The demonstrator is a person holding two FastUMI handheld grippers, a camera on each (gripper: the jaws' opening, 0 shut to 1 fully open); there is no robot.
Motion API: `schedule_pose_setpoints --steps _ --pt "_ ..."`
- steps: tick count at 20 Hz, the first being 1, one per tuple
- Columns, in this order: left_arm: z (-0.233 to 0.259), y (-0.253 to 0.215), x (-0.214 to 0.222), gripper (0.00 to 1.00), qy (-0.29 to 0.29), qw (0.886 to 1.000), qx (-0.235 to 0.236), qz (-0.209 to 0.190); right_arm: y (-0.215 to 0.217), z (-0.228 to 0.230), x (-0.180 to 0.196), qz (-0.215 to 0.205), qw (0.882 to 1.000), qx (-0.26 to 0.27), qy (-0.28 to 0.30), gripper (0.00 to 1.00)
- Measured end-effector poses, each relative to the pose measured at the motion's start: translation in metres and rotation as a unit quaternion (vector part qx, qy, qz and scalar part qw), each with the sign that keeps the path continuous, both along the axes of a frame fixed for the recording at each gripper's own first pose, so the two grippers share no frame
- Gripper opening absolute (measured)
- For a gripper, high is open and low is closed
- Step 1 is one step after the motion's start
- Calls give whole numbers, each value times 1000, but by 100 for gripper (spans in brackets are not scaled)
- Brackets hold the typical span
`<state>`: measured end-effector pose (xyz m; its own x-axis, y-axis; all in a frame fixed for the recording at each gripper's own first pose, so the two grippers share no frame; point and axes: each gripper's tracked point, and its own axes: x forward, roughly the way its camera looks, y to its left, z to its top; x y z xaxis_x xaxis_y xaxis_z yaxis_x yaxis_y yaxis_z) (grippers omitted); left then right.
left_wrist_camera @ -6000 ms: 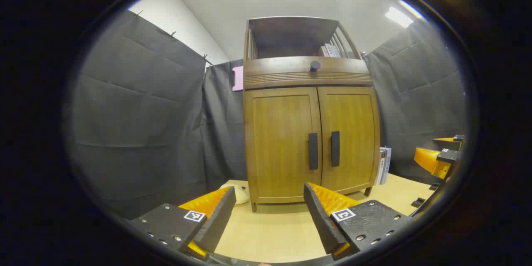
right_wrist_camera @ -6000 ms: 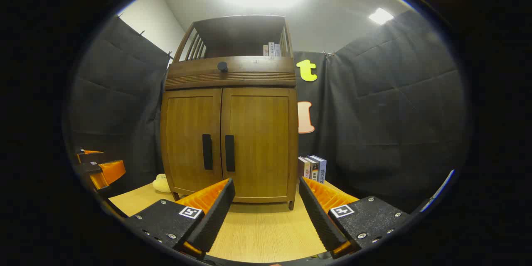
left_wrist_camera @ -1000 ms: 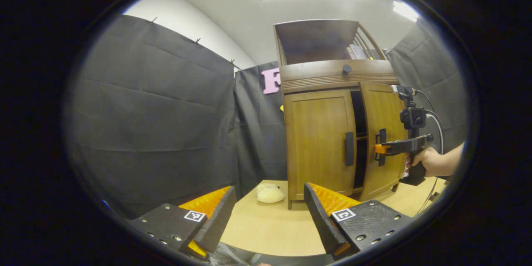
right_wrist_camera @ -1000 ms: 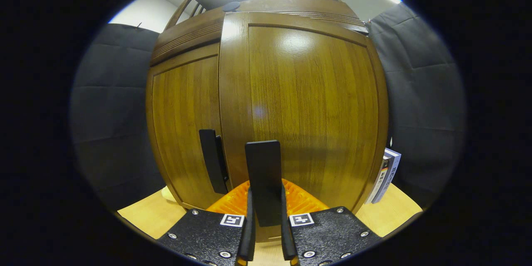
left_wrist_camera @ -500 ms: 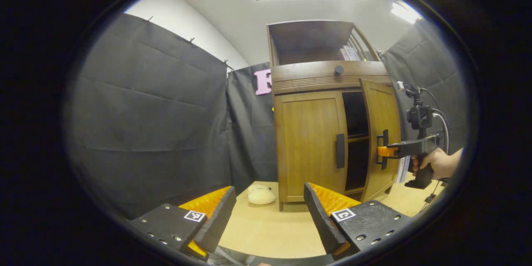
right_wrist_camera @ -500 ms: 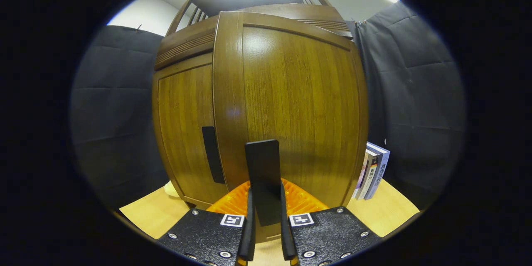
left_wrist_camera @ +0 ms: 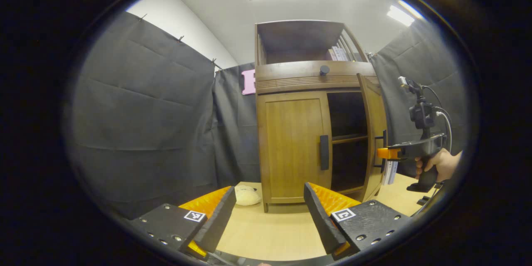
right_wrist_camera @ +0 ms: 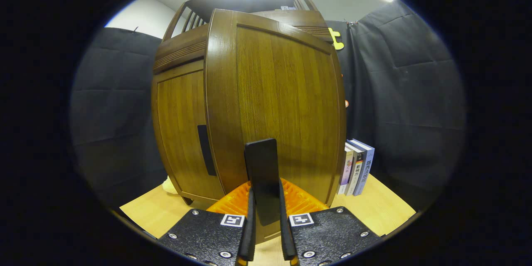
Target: Open the right door of the double-door shoe cabinet with the right hand, and open the left door with the left hand.
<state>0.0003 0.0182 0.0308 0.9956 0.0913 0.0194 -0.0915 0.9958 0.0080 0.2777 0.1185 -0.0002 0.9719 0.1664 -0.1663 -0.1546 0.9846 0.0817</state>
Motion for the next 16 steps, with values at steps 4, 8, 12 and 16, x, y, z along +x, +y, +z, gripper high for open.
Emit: schedule_pose_setpoints --steps 4,8,12,16 --pt "-1 -4 4 99 0 1000 -1 -17 -1 6 -3 -8 1000 0 1 25" --pt "1 -5 6 98 0 999 -4 -34 -18 7 -13 -22 1000 1 1 25" --pt "1 -9 10 98 -2 999 -2 -53 -35 5 -24 -35 999 3 2 24" --pt "5 -11 13 99 -6 997 3 -72 -51 7 -32 -43 999 5 -1 24"
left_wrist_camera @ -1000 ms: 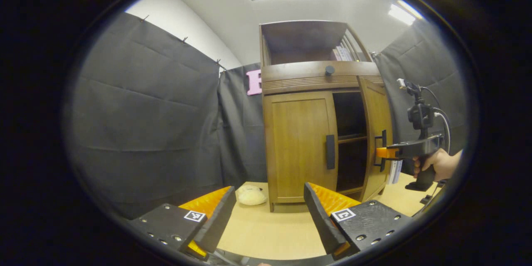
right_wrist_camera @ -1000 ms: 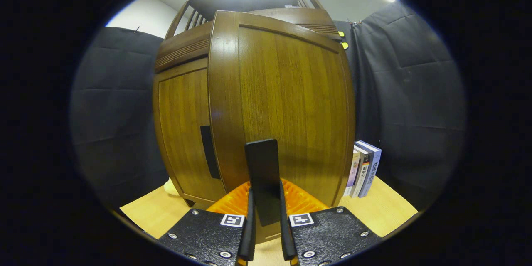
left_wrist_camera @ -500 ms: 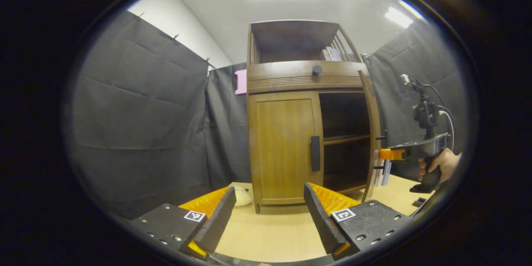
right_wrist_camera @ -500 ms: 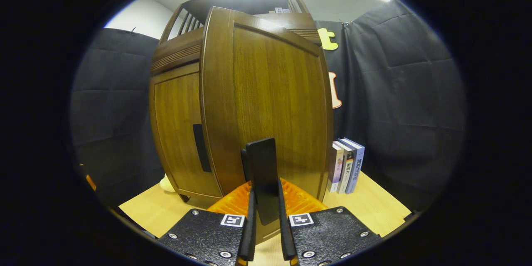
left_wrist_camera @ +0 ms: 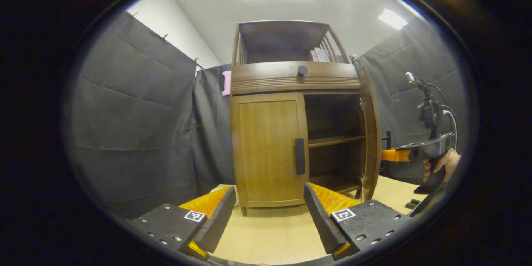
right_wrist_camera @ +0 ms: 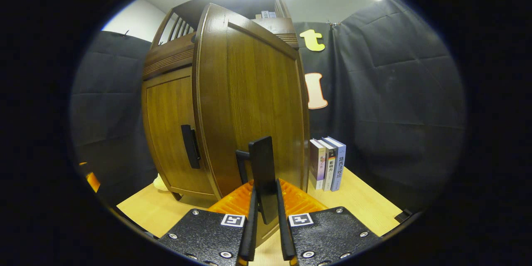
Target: Open the right door of the double-door shoe cabinet with the right hand, and open the left door with the left hand.
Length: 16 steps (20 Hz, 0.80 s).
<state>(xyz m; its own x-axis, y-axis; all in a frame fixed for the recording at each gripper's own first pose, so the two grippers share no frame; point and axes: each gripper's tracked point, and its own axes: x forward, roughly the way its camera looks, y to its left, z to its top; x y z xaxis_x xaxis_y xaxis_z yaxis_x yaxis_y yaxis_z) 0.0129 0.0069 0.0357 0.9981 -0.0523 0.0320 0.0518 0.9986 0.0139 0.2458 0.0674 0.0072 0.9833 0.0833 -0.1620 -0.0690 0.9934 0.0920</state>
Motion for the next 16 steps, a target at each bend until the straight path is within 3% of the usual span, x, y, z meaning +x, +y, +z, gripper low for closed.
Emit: schedule_pose_setpoints --steps 4,11,14,15,16 --pt "2 -5 2 98 -3 1000 4 -17 -10 -1 -14 3 1000 -9 -9 24" --pt "6 -9 8 98 -6 999 10 -40 -49 -2 -19 -41 999 -12 -8 26" --pt "6 -12 8 98 -3 999 11 -50 -78 -2 -26 -68 998 -10 -8 18" --pt "7 -14 8 99 -3 998 11 -55 -87 -4 -28 -78 997 -9 -5 10" --pt "7 -16 8 98 -3 998 12 -58 -98 -5 -31 -89 996 -8 -4 18"
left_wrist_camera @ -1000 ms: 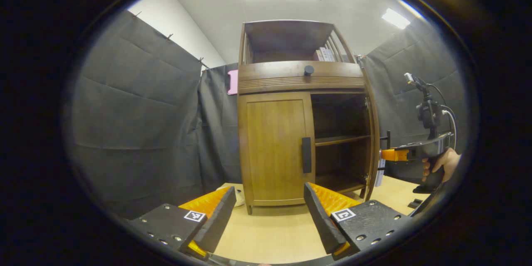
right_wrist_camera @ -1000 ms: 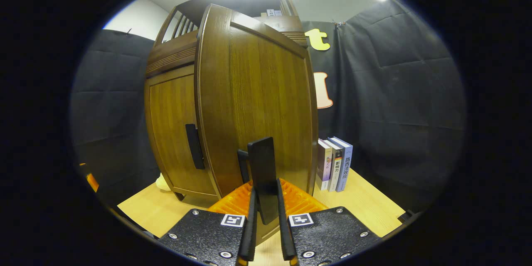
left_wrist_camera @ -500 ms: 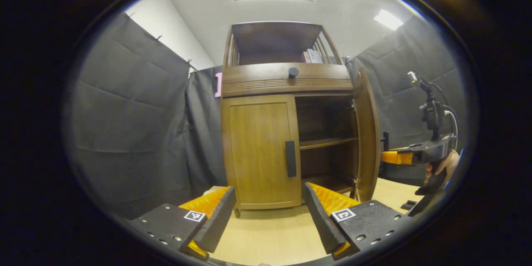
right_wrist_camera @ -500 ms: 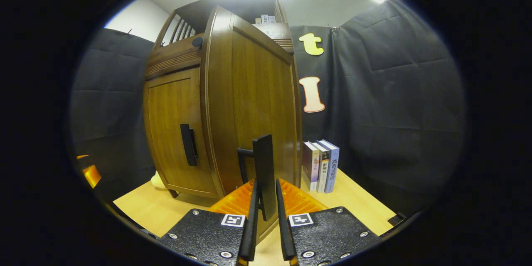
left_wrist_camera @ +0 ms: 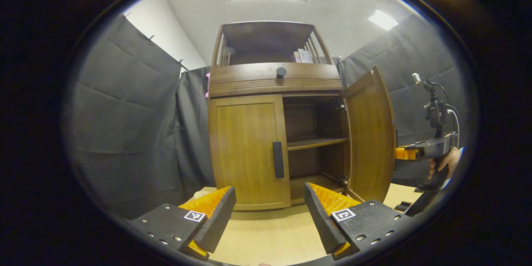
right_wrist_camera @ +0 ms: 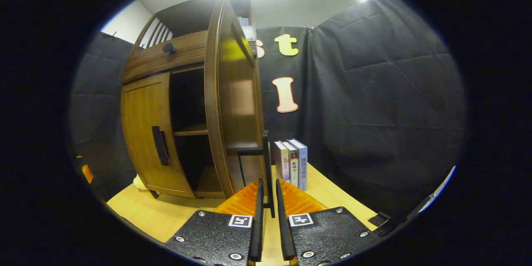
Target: Open the right door of the double-door shoe cabinet with the right hand, and open the left door with the left hand.
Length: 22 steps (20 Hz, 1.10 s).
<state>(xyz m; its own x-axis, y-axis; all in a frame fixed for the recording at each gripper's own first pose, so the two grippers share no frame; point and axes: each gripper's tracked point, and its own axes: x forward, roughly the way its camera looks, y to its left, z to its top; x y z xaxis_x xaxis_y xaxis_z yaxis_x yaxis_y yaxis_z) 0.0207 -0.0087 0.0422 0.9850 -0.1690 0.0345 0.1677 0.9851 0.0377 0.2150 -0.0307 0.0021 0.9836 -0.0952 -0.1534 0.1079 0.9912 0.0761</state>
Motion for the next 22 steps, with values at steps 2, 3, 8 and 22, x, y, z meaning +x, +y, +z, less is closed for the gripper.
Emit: schedule_pose_setpoints --steps 2,3,8,22 --pt "0 -3 0 98 -1 1000 2 -7 -24 -2 -4 -25 1000 0 2 18" --pt "1 -5 1 98 -2 1000 2 -11 -36 -3 -5 -38 999 1 4 18" --pt "1 -11 6 98 -5 1000 3 -23 -81 6 -12 -80 997 16 -5 18" --pt "6 -20 37 94 -10 1000 -18 -17 -69 39 -90 -73 996 -26 -52 91"
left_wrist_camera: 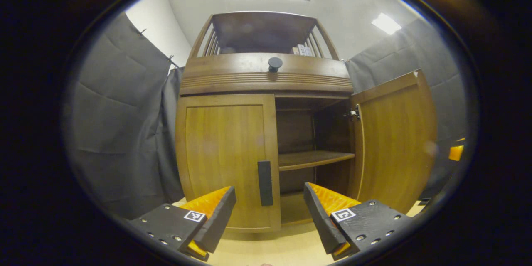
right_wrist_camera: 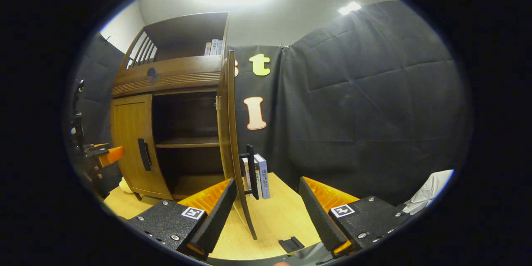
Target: Open the right door of the double-door shoe cabinet with the right hand, and open the left door with the left hand.
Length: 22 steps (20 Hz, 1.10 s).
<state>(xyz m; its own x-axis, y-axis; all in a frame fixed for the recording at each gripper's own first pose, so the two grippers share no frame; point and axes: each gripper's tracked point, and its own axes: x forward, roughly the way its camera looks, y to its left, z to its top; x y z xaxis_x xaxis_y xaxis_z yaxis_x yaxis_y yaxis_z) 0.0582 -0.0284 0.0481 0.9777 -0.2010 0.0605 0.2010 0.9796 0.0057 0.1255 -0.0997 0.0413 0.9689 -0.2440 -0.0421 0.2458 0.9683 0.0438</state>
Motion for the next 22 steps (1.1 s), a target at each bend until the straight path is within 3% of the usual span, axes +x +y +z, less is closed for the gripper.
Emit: schedule_pose_setpoints --steps 2,3,8,9,11,12,14,15,17,19,20,22 --pt "0 0 5 98 1 1000 -4 3 -2 1 -6 -5 1000 0 0 94" --pt "0 -1 7 93 3 1000 -7 4 -2 1 -9 -8 1000 2 0 94" --pt "-6 -3 14 98 15 1000 -16 7 -4 -13 -19 -20 1000 14 15 94" --pt "-9 -4 15 89 21 1000 -16 7 -3 -18 -20 -20 999 17 20 94" --pt "-14 -3 18 98 31 999 -13 7 -1 -21 -22 -21 999 19 26 94" --pt "-17 -3 19 89 38 999 -9 6 -1 -22 -23 -21 999 18 28 94" --pt "-23 -1 21 98 52 999 -9 9 1 -23 -25 -19 999 14 31 94" --pt "-26 -1 22 93 60 998 -11 11 1 -24 -24 -18 999 13 33 94" --pt "-29 -1 21 98 74 997 -16 18 2 -25 -25 -14 999 14 36 94" --pt "-30 -1 24 94 76 997 -23 23 4 -28 -25 -10 999 15 41 92" --pt "-34 -2 25 98 82 996 -25 24 5 -29 -25 -6 999 15 44 94" --pt "-39 -2 22 93 101 994 -20 22 6 -29 -25 2 999 10 45 94"
